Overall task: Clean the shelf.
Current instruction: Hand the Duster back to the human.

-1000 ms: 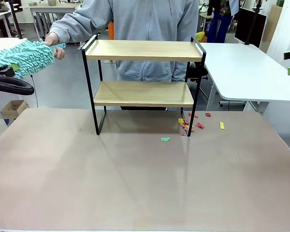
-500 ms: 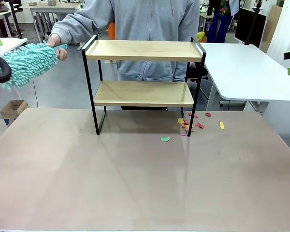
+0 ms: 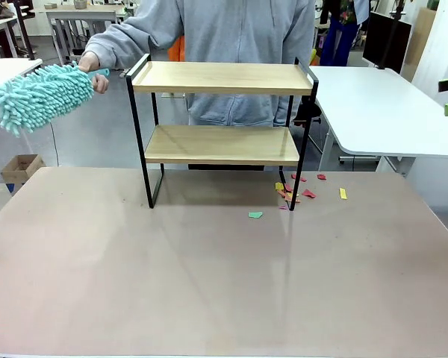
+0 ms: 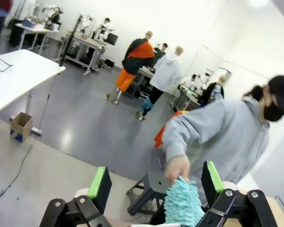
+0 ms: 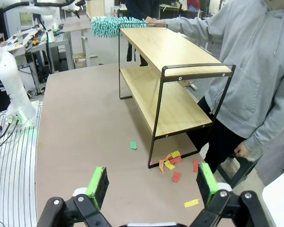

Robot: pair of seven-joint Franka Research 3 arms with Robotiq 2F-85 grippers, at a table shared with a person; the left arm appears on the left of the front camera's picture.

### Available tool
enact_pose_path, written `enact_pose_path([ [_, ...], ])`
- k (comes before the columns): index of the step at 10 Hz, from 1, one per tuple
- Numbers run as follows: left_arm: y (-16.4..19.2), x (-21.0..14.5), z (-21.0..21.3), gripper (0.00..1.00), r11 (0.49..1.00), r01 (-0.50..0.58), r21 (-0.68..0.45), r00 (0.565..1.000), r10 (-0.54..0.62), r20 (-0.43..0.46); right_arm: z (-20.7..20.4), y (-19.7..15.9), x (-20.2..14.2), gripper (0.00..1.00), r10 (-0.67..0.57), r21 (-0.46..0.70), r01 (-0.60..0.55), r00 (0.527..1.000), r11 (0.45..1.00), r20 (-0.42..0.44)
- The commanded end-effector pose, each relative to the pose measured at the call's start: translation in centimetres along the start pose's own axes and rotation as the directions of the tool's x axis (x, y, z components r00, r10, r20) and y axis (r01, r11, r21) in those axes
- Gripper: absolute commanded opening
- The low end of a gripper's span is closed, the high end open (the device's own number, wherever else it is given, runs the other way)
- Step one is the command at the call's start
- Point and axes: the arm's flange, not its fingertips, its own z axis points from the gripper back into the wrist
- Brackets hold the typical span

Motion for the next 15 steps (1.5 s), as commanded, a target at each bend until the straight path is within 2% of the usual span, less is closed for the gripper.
enact_pose_path([
  [1,1.27,0.74,-1.26,1.00,0.998,-0.048,0.027,0.999,0.048,-0.007,0.06,0.01,0.28,1.00,-0.007,0.002,0.007,1.000,1.000,0.012],
  [15,1.50,0.60,-0.52,1.00,0.999,-0.024,0.021,1.000,0.024,0.006,0.06,0.01,0.28,1.00,-0.007,0.002,0.007,1.000,1.000,0.012],
])
